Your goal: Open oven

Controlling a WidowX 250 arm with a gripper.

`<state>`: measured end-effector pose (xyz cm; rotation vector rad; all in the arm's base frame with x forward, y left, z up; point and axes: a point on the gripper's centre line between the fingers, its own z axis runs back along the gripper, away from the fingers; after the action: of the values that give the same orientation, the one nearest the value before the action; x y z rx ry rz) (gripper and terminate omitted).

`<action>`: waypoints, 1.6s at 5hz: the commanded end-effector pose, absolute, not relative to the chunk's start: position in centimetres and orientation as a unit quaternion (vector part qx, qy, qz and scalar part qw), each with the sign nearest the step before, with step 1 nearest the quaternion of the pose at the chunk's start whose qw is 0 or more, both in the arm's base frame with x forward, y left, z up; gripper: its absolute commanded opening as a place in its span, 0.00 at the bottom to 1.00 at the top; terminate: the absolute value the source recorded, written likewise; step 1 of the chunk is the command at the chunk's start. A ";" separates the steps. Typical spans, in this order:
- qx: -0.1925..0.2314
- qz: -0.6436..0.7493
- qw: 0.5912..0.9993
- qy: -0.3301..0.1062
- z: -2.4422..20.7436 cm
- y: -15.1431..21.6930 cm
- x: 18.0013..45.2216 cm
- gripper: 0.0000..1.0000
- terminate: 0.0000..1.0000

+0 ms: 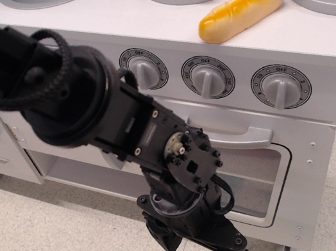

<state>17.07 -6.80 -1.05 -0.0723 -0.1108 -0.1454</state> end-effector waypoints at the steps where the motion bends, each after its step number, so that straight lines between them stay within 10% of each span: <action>1: -0.036 -0.073 0.995 -0.055 -1.0 -6.8 17.1 1.00 0.00; 4: -0.048 0.189 0.958 -0.209 2.1 -4.8 21.9 1.00 0.00; 8: -0.177 0.580 0.784 -0.129 0.6 -1.1 25.6 1.00 0.00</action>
<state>25.87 -1.52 0.29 -0.3689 -0.2522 1.2594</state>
